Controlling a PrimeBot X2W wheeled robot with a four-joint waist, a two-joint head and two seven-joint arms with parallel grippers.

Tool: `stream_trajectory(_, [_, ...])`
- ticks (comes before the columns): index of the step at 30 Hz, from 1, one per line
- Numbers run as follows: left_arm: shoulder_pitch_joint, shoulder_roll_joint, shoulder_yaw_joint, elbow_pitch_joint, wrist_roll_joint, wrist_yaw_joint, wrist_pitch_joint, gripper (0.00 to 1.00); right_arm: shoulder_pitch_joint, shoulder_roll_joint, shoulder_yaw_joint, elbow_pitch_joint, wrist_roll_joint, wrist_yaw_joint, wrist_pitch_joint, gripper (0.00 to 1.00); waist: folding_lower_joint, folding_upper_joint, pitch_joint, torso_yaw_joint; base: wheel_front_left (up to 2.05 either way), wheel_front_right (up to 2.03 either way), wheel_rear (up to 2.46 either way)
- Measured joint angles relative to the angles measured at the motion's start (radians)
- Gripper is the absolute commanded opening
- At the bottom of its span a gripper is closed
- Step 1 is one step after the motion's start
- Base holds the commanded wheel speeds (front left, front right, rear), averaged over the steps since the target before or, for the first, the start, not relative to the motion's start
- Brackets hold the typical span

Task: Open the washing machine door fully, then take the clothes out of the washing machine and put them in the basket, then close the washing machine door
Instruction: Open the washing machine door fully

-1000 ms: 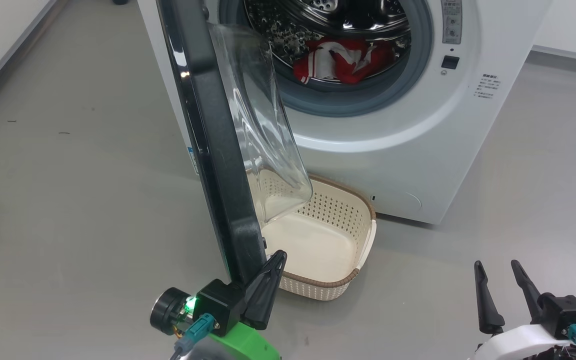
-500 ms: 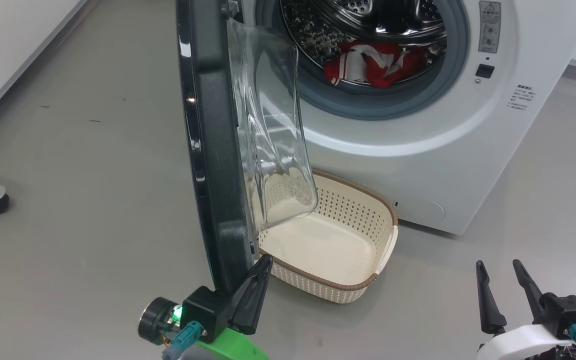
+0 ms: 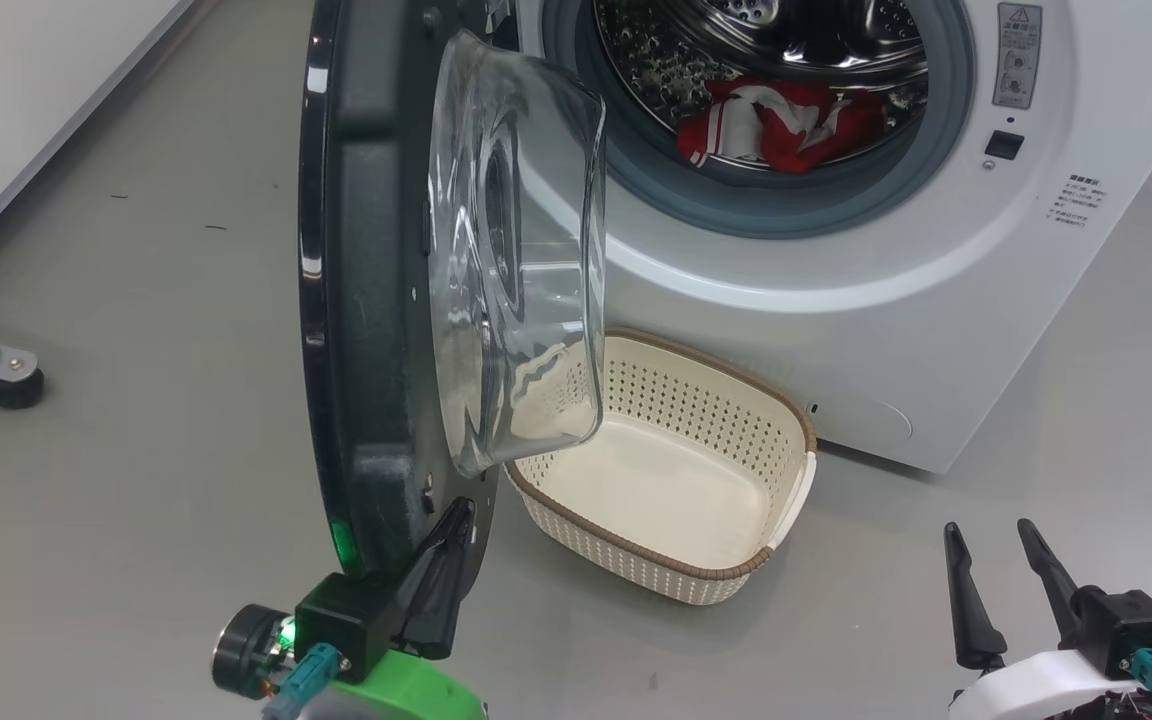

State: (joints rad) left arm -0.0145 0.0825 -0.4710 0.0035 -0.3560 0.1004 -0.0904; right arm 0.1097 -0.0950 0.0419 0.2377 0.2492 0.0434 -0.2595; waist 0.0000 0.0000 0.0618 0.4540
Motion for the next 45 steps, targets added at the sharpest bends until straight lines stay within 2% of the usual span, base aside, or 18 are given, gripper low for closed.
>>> stream_trajectory(16, [0.009, 0.025, 0.173, 0.028, 0.0, 0.009, -0.036, 0.0, -0.012, 0.001, -0.008, 0.001, -0.009, 0.008, 0.0, 1.0, 0.0, 0.0, 0.028, -0.009, 0.0, 0.0, 0.0])
stream_trajectory(45, [-0.059, 0.008, 0.516, 0.176, -0.048, 0.013, -0.129, 0.0, -0.07, -0.034, -0.028, -0.007, -0.022, 0.027, 0.0, 1.0, 0.0, 0.0, 0.129, -0.049, 0.0, 0.0, 0.0])
